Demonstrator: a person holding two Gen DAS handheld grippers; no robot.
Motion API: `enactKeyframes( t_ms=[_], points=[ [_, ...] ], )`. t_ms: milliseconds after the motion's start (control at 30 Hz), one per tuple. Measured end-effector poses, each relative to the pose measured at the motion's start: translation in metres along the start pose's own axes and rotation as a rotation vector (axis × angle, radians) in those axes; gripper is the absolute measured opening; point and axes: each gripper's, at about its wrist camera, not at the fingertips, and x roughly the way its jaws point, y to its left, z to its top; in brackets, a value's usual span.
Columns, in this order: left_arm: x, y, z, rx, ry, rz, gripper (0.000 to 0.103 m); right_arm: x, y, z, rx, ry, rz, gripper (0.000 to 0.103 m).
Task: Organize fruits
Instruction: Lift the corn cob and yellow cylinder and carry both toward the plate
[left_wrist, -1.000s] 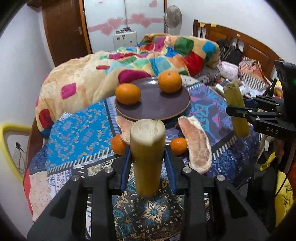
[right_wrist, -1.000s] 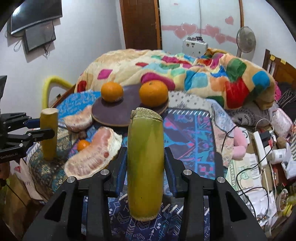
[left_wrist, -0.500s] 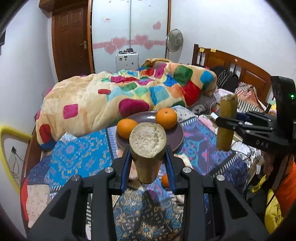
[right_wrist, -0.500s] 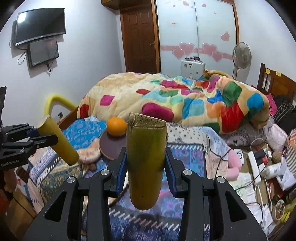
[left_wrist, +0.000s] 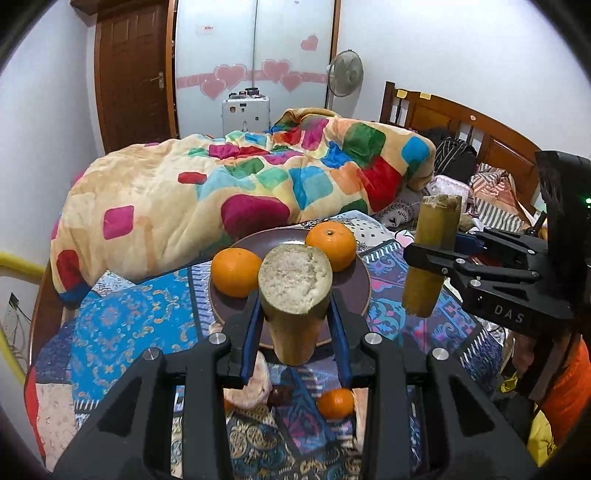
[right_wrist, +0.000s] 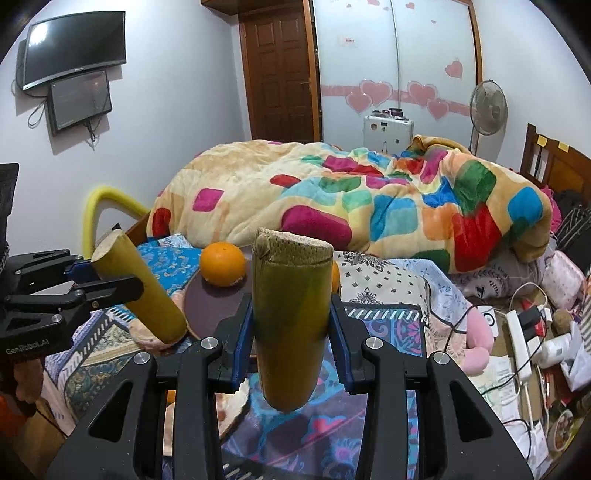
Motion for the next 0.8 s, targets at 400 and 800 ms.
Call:
enactKeyframes(
  t_ms=[400, 800],
  points=[
    [0.051, 0.01, 0.012, -0.018, 0.058, -0.003, 0.035, 0.036, 0.0, 0.013, -0.025, 0.036, 0.018, 0.035],
    [0.081, 0.017, 0.03, -0.018, 0.087, 0.004, 0.035, 0.073, 0.011, 0.015, -0.083, 0.086, 0.044, 0.035]
  ],
)
